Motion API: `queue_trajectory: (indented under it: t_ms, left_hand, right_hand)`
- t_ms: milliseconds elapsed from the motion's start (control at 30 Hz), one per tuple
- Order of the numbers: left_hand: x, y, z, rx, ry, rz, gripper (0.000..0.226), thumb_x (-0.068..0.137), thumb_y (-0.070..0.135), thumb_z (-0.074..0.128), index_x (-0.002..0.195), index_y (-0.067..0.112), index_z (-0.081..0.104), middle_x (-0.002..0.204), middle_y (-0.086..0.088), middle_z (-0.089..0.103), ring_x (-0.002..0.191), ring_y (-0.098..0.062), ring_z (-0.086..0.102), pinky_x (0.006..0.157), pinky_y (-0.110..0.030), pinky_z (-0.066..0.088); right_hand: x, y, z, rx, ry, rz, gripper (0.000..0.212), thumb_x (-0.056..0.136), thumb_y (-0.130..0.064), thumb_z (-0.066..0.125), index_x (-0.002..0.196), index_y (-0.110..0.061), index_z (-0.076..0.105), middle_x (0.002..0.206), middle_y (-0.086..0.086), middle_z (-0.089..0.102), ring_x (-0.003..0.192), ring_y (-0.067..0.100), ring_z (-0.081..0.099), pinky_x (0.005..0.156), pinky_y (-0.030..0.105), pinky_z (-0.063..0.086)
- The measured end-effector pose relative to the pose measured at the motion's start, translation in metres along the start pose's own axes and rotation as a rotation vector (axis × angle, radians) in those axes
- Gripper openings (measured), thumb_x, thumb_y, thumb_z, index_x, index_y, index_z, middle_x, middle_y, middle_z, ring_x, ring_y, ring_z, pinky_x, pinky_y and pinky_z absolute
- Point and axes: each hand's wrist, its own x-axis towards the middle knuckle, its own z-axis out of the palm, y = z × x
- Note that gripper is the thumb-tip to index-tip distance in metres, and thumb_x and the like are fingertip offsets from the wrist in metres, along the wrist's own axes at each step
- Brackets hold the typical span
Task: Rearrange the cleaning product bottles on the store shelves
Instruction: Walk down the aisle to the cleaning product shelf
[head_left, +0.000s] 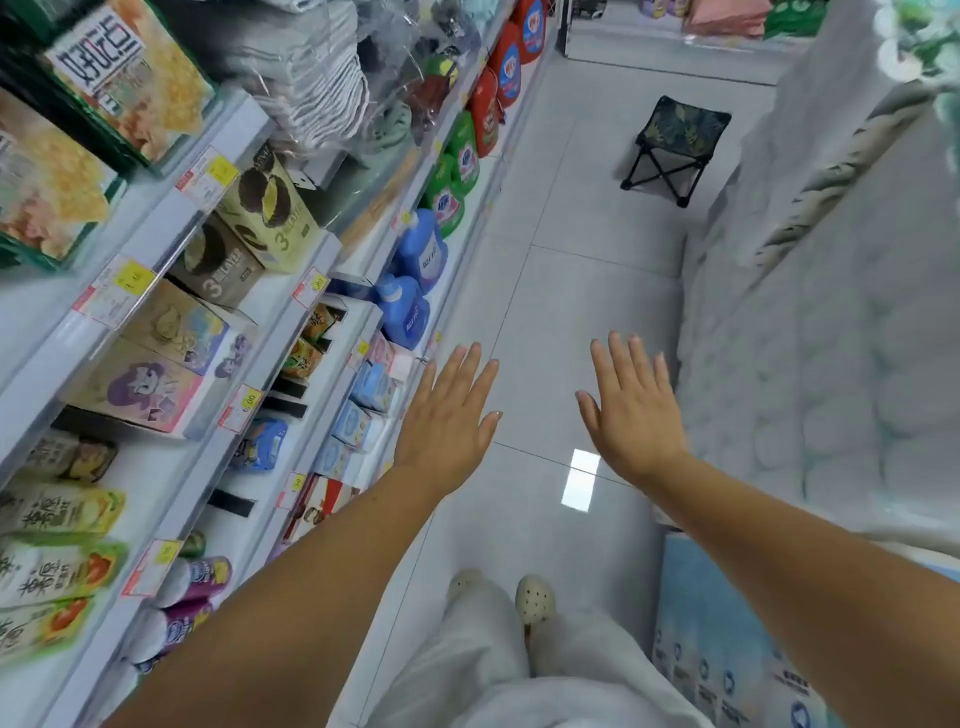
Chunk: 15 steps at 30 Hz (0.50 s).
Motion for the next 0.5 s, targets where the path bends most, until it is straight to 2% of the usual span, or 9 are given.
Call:
queue_trajectory:
  t_ms: [233, 367, 500]
  left_hand:
    - [0.066, 0.006, 0.002, 0.013, -0.003, 0.055, 0.059, 0.097, 0.043, 0.022, 0.148, 0.021, 0.003, 0.158, -0.005, 0.0, 0.145, -0.019, -0.005, 0.118, -0.043, 0.0]
    - [0.128, 0.002, 0.0, -0.004, 0.013, 0.092, 0.059, 0.097, 0.043, 0.024, 0.148, 0.02, 0.006, 0.158, -0.005, 0.003, 0.145, -0.019, -0.003, 0.117, -0.041, -0.004]
    - [0.202, -0.011, 0.001, -0.028, 0.001, 0.113, 0.059, 0.097, 0.043, 0.023, 0.148, 0.021, 0.004, 0.158, -0.004, 0.001, 0.145, -0.019, -0.004, 0.118, -0.041, 0.0]
  right_hand:
    - [0.041, 0.035, -0.003, -0.003, 0.005, 0.055, 0.061, 0.099, -0.04, 0.032, 0.15, -0.011, 0.018, 0.158, 0.013, 0.018, 0.146, 0.032, 0.01, 0.118, 0.049, 0.006]
    - [0.089, 0.056, -0.008, -0.038, -0.011, 0.081, 0.062, 0.098, -0.044, 0.023, 0.151, -0.013, 0.015, 0.159, 0.012, 0.015, 0.147, 0.031, 0.007, 0.119, 0.049, 0.006]
    - [0.151, 0.075, -0.017, -0.038, -0.006, 0.116, 0.061, 0.098, -0.042, 0.028, 0.15, -0.011, 0.019, 0.157, 0.013, 0.019, 0.146, 0.033, 0.01, 0.118, 0.05, 0.007]
